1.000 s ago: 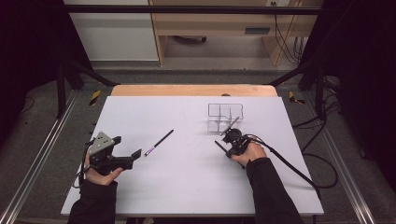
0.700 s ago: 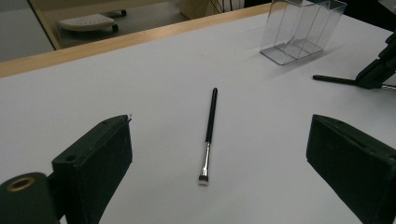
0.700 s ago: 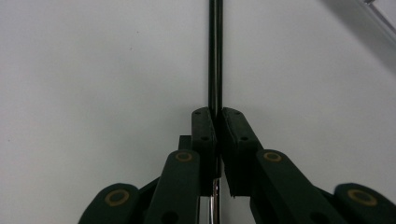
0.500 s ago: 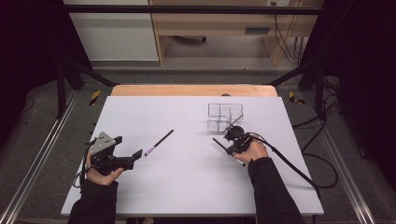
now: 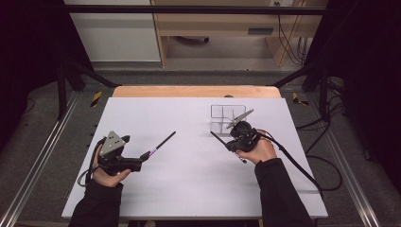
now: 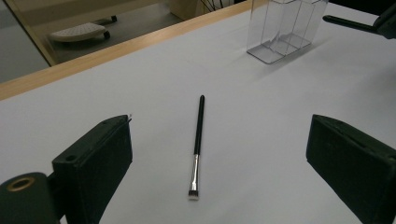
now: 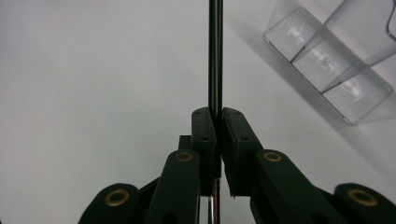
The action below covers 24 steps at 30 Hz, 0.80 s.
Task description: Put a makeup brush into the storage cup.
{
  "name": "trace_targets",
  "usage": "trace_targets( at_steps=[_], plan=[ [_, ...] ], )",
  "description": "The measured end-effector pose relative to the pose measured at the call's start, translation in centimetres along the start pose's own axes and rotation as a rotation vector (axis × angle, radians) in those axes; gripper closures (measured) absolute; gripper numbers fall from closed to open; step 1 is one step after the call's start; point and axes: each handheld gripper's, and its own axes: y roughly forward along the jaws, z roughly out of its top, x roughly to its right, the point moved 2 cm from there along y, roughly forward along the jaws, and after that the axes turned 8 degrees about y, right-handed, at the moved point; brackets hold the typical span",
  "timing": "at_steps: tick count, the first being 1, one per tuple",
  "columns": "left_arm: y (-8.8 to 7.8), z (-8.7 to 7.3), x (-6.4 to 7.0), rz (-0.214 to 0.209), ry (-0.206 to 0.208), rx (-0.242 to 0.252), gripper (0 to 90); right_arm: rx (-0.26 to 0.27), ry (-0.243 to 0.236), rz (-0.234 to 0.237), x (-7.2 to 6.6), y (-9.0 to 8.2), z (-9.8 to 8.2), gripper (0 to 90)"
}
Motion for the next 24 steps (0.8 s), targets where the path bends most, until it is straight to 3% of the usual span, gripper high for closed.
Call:
trace_targets(
  at_steps=[8, 14, 24],
  plan=[
    [0.6, 1.2, 0.8, -0.017, 0.066, -0.018, 6.3, 0.031, -0.044, 0.023, -1.3, -1.3, 0.6, 84.1],
    [1.0, 2.2, 1.5, -0.023, 0.136, -0.049, 6.3, 0.038, -0.080, 0.044, -2.3, -1.8, 1.3, 84.0],
    [2.4, 4.2, 2.6, -0.027, 0.258, -0.097, 6.3, 0.028, -0.102, 0.080, -3.3, -1.8, 2.0, 84.0]
  ],
)
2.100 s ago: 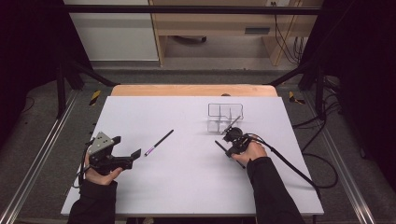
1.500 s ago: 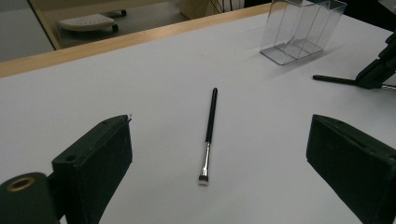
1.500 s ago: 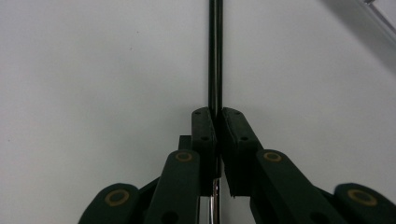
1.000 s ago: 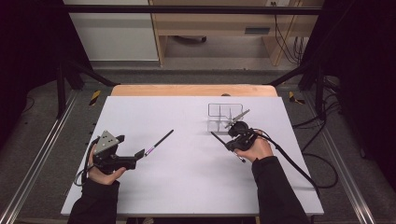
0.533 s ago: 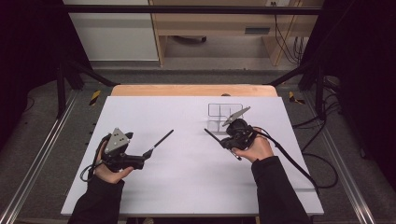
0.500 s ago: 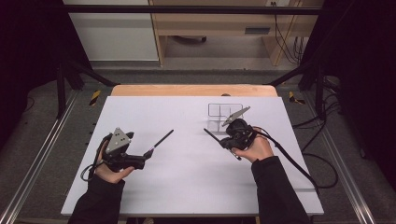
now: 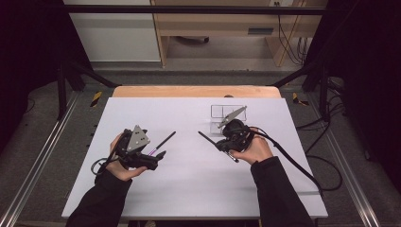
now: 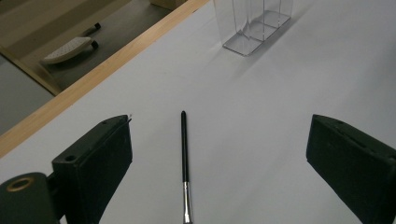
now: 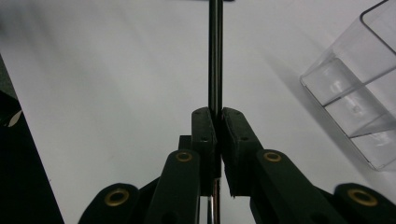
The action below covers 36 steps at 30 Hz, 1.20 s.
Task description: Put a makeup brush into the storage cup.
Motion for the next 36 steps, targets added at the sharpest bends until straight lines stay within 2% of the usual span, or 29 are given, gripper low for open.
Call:
trace_targets(
  at_steps=[8, 10, 14, 25, 36],
  plan=[
    [0.8, 1.0, 0.7, -0.012, 0.065, -0.032, 6.5, -0.011, -0.005, 0.016, -0.4, 0.5, 0.2, 84.0],
    [0.9, 1.4, 1.1, -0.007, 0.094, -0.030, 6.8, -0.014, -0.007, 0.021, -0.6, 0.6, 0.2, 84.1],
    [0.9, 1.7, 1.5, -0.003, 0.125, -0.027, 6.9, -0.016, -0.016, 0.041, -1.0, 0.7, 0.2, 84.1],
    [0.9, 2.3, 2.7, -0.019, 0.205, -0.015, 8.8, -0.034, -0.043, 0.067, -1.8, 1.1, 0.1, 84.1],
    [1.4, 2.8, 3.9, -0.019, 0.282, -0.025, 10.7, -0.039, -0.059, 0.098, -2.5, 1.4, 0.0, 84.1]
  ],
)
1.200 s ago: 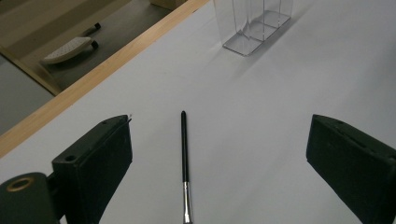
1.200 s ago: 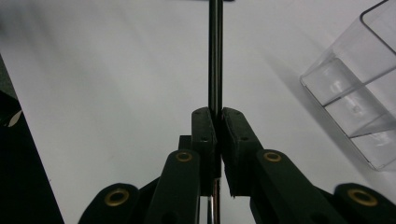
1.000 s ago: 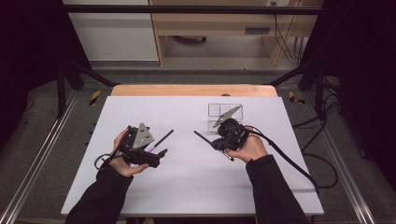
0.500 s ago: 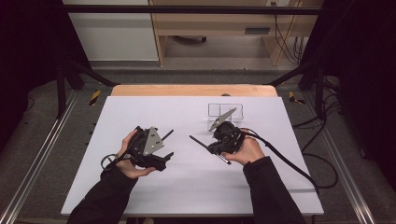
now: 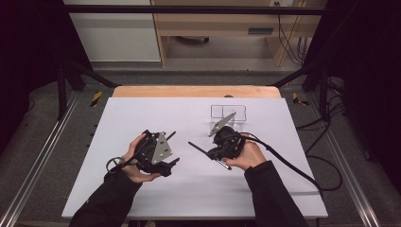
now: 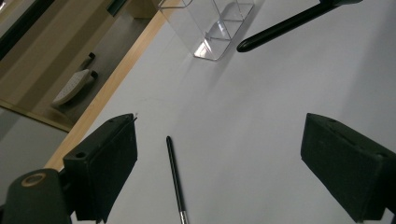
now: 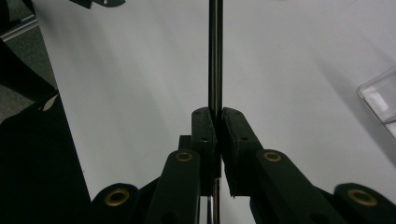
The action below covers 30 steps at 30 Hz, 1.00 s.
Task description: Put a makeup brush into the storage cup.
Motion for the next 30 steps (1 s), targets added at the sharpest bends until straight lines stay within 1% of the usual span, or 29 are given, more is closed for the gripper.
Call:
trace_targets(
  at_steps=[2, 3, 4, 5, 6, 11, 14, 21, 22, 24, 27, 30],
  plan=[
    [0.1, 0.1, 0.2, -0.004, 0.011, 0.001, 11.9, -0.002, -0.005, 0.006, -0.2, 0.2, 0.0, 84.1],
    [0.1, 0.2, 0.3, -0.007, 0.026, -0.001, 12.1, -0.004, -0.005, 0.010, -0.2, 0.2, 0.0, 84.1],
    [0.1, 0.2, 0.3, -0.007, 0.026, -0.001, 12.4, -0.007, -0.004, 0.012, -0.3, 0.2, 0.0, 84.1],
    [0.2, 0.4, 0.4, -0.010, 0.036, -0.001, 12.7, -0.009, -0.006, 0.013, -0.3, 0.3, 0.0, 84.1],
    [0.2, 0.4, 0.4, -0.010, 0.036, -0.001, 12.9, -0.012, -0.010, 0.011, -0.4, 0.3, 0.0, 84.1],
    [0.3, 0.8, 0.6, -0.009, 0.064, 0.000, 13.7, -0.017, -0.016, 0.018, -0.7, 0.4, 0.3, 84.1],
    [0.5, 0.9, 0.8, -0.010, 0.077, -0.002, 14.3, -0.025, -0.022, 0.032, -1.1, 0.6, 0.6, 84.1],
    [0.7, 1.1, 1.3, -0.011, 0.115, -0.011, 16.1, -0.023, -0.027, 0.037, -1.3, 0.6, 0.9, 84.2],
    [0.8, 1.2, 1.4, -0.024, 0.117, -0.009, 16.2, -0.022, -0.028, 0.037, -1.4, 0.6, 0.9, 84.2],
    [0.9, 1.3, 1.6, -0.017, 0.128, -0.007, 17.1, -0.026, -0.028, 0.038, -1.5, 0.7, 1.0, 84.2],
    [1.0, 1.5, 1.9, -0.015, 0.144, -0.016, 19.0, -0.016, -0.035, 0.046, -1.6, 0.7, 1.1, 84.2],
    [1.1, 1.7, 2.2, 0.003, 0.177, -0.018, 20.4, -0.020, -0.036, 0.048, -1.6, 0.8, 1.0, 84.2]
  ],
)
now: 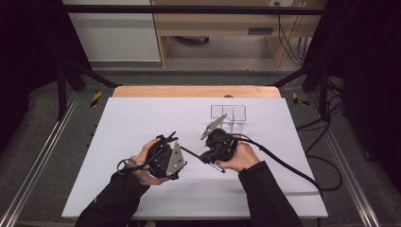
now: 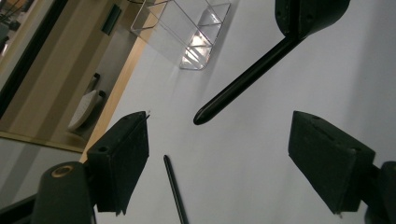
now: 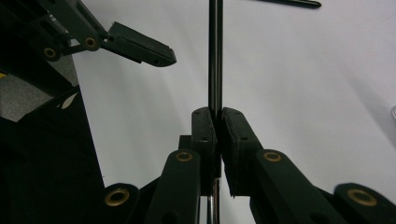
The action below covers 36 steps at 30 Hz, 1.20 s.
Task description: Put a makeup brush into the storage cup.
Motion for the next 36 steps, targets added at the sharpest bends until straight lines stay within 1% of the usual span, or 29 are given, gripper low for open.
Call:
trace_targets(
  at_steps=[3, 5, 6, 8, 9, 10, 11, 13, 14, 17, 18, 19, 24, 26, 27, 28, 30, 33, 34, 35, 36],
  plan=[
    [0.1, 0.3, 0.2, 0.007, 0.033, -0.002, 21.2, -0.004, 0.001, 0.001, 0.0, 0.1, 0.0, 84.2],
    [0.2, 0.6, 0.4, 0.016, 0.058, 0.001, 23.4, -0.009, 0.004, 0.004, -0.1, 0.1, 0.0, 84.2],
    [0.2, 0.6, 0.4, 0.016, 0.058, 0.001, 24.1, -0.009, 0.004, 0.004, -0.1, 0.1, 0.0, 84.2],
    [0.2, 0.8, 0.4, 0.017, 0.071, 0.005, 25.0, -0.001, 0.003, 0.012, -0.1, 0.1, 0.1, 84.2],
    [0.2, 1.0, 0.5, 0.018, 0.078, 0.007, 26.3, -0.007, 0.002, 0.011, -0.1, 0.1, 0.1, 84.2],
    [0.2, 1.1, 0.5, 0.021, 0.097, 0.000, 26.3, -0.007, 0.002, 0.011, -0.1, 0.1, 0.1, 84.2],
    [0.2, 1.2, 0.5, 0.024, 0.116, -0.008, 28.1, -0.009, 0.002, 0.012, -0.1, 0.1, 0.2, 84.2],
    [0.4, 1.5, 0.6, 0.032, 0.144, 0.004, 29.5, -0.009, 0.001, 0.010, -0.1, 0.1, 0.2, 84.2],
    [0.4, 1.6, 0.7, 0.032, 0.146, -0.011, 30.2, -0.009, 0.001, 0.010, -0.1, 0.1, 0.2, 84.2],
    [0.5, 1.9, 0.8, 0.039, 0.163, -0.004, 32.3, -0.010, 0.001, 0.012, -0.2, -0.1, 0.3, 84.2],
    [0.6, 2.0, 1.0, 0.042, 0.181, -0.010, 34.0, -0.008, -0.001, 0.014, -0.2, -0.2, 0.4, 84.2],
    [0.6, 2.0, 1.0, 0.042, 0.181, -0.010, 34.5, -0.008, -0.001, 0.014, -0.2, -0.2, 0.4, 84.2],
    [0.9, 2.1, 1.5, 0.056, 0.229, -0.022, 38.1, -0.011, -0.002, 0.016, -0.3, -0.2, 0.4, 84.2],
    [1.0, 2.2, 1.6, 0.060, 0.239, -0.019, 42.6, -0.017, -0.003, 0.019, -0.3, -0.1, 0.4, 84.2],
    [1.0, 2.2, 1.7, 0.063, 0.248, -0.019, 42.6, -0.017, -0.003, 0.019, -0.3, -0.1, 0.4, 84.2],
    [1.0, 2.2, 1.7, 0.062, 0.255, -0.020, 46.3, -0.019, -0.002, 0.021, -0.4, 0.1, 0.5, 84.2],
    [1.1, 2.3, 2.0, 0.064, 0.268, -0.019, 50.1, -0.019, -0.006, 0.022, -0.4, 0.1, 0.4, 84.2],
    [1.3, 2.3, 2.2, 0.069, 0.295, -0.024, 56.3, -0.021, -0.010, 0.026, -0.4, 0.3, 0.4, 84.2],
    [1.3, 2.3, 2.3, 0.071, 0.311, -0.022, 58.4, -0.021, -0.011, 0.028, -0.4, 0.3, 0.4, 84.1],
    [1.3, 2.3, 2.3, 0.071, 0.311, -0.022, 60.8, -0.022, -0.011, 0.030, -0.4, 0.3, 0.4, 84.2],
    [1.3, 2.3, 2.3, 0.072, 0.321, -0.022, 60.8, -0.022, -0.011, 0.030, -0.4, 0.3, 0.4, 84.2]
  ],
)
